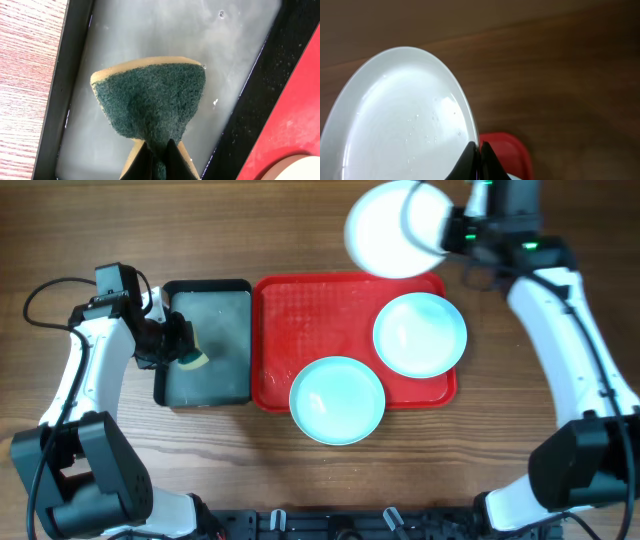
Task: Clean dirty plates on tray and stack at the side
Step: 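Carry the white plate right and set it on the table, then release the white plate and move right gripper to the teal plates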
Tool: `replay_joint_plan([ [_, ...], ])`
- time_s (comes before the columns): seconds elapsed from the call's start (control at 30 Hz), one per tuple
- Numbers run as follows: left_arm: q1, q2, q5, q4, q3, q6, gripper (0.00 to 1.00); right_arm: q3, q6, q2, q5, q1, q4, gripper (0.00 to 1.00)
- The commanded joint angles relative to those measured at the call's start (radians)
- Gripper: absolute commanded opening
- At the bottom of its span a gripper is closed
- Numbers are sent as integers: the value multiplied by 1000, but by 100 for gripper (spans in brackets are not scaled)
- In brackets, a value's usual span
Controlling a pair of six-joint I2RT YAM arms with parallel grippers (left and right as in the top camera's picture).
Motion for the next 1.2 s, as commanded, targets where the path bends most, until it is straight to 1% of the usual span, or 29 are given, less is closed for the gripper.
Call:
replay_joint_plan([
  [0.0,-5,-26,12,4,-5,-3,4,5,52,-6,-14,-182,-48,4],
  [0.13,-5,-26,12,4,-5,-3,4,3,52,11,84,-318,-135,4],
  [0.2,-5,-26,13,4,-5,-3,4,-4,47,28,96,-369,-169,4],
  [0.3,-5,-26,12,3,-5,-3,4,-50,47,63,95,-428,-161,4],
  [0.53,-5,-26,13,3,-5,-3,4,-146,41,158,96,-444,-35,4],
  [0.77,-5,-26,13,3,-5,-3,4,-146,40,254,96,-444,38,4],
  [1.0,-5,-26,12,3,-5,-3,4,-146,39,276,104,-444,74,5],
  [1.03,-5,-26,12,3,-5,-3,4,-146,30,276,103,-444,74,10],
  [1.07,-5,-26,12,3,-5,-3,4,-146,8,276,103,-444,74,22],
  [1.1,-5,-26,12,3,-5,-3,4,-146,-16,275,103,-444,74,40],
  [1.13,-5,-26,12,3,-5,-3,4,-143,-46,272,103,-444,73,52],
  [1.17,-5,-26,12,3,-5,-3,4,-136,-82,266,103,-444,61,60],
])
